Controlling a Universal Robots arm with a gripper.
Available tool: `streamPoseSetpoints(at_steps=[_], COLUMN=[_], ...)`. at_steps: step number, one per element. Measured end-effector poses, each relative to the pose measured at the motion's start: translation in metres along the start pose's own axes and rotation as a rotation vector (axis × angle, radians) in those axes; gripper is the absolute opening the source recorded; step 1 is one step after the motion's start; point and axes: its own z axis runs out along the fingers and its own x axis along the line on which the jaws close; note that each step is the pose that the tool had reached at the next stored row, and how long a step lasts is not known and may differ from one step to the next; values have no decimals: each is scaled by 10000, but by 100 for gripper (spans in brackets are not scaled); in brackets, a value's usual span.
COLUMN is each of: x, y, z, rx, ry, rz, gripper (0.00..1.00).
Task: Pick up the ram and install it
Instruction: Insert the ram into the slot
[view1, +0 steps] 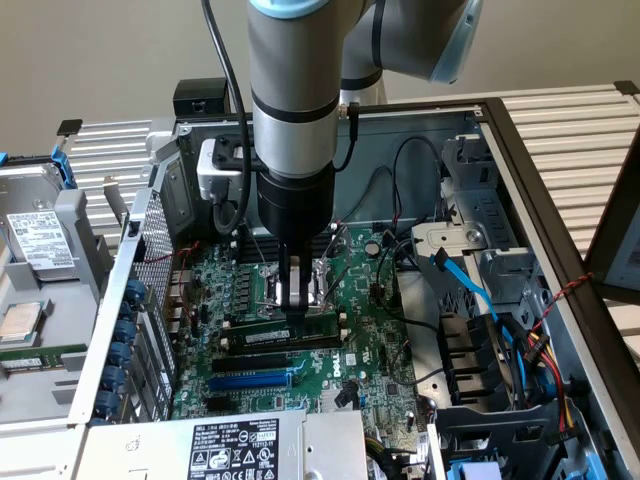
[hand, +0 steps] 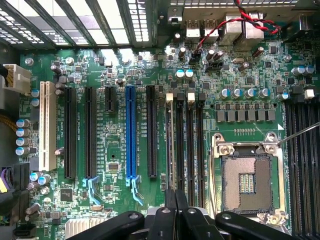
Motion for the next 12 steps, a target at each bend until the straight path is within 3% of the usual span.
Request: streamPoseSetpoints(at_steps=[5, 6, 12], x=[0, 0, 0], y=[1, 1, 0], z=[0, 0, 0], rx=[-1, 0, 0], ry=[0, 0, 0], rz=[3, 2, 0], gripper=[13, 20, 20])
